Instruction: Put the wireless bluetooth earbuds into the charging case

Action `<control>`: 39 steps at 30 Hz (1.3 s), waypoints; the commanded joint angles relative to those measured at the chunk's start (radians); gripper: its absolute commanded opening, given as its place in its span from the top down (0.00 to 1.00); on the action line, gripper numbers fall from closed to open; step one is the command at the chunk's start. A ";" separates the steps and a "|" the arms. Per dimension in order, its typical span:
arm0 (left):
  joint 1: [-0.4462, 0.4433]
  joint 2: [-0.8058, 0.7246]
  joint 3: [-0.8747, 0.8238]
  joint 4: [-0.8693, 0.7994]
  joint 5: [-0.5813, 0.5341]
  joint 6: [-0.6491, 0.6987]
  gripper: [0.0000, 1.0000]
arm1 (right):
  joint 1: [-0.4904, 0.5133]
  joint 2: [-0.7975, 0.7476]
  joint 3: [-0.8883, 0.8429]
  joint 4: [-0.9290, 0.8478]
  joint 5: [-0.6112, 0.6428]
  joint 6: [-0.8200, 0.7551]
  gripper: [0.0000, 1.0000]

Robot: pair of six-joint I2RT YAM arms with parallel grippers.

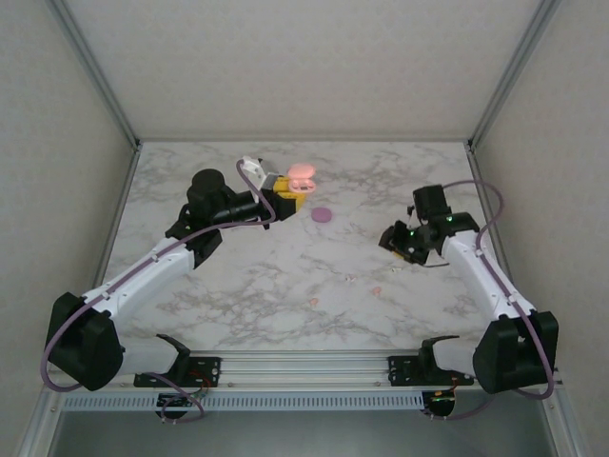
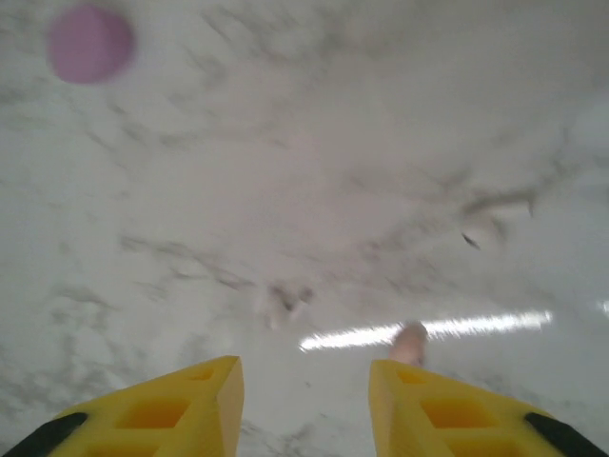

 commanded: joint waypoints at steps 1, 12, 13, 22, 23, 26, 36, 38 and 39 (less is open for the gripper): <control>-0.005 -0.017 -0.001 0.029 -0.004 -0.017 0.76 | 0.048 -0.043 -0.101 -0.026 0.058 0.121 0.63; -0.006 -0.024 0.019 0.002 0.008 -0.008 0.76 | 0.148 0.013 -0.264 0.116 0.100 0.297 0.66; -0.005 -0.027 0.019 -0.002 0.010 -0.006 0.76 | 0.149 0.021 -0.264 0.121 0.099 0.297 0.66; -0.006 -0.032 0.021 -0.018 0.011 -0.002 0.76 | 0.162 0.108 -0.256 0.159 0.113 0.296 0.67; -0.006 -0.034 0.023 -0.019 0.010 -0.001 0.76 | 0.162 0.114 -0.256 0.158 0.117 0.298 0.66; -0.005 -0.035 0.025 -0.022 0.009 -0.001 0.76 | 0.167 0.136 -0.259 0.169 0.116 0.298 0.67; -0.006 -0.038 0.031 -0.039 0.012 0.005 0.76 | 0.188 0.196 -0.254 0.204 0.124 0.291 0.67; -0.005 -0.040 0.032 -0.044 0.011 0.007 0.76 | 0.188 0.194 -0.253 0.202 0.136 0.290 0.68; -0.005 -0.039 0.032 -0.044 0.012 0.008 0.76 | 0.188 0.194 -0.252 0.201 0.140 0.287 0.69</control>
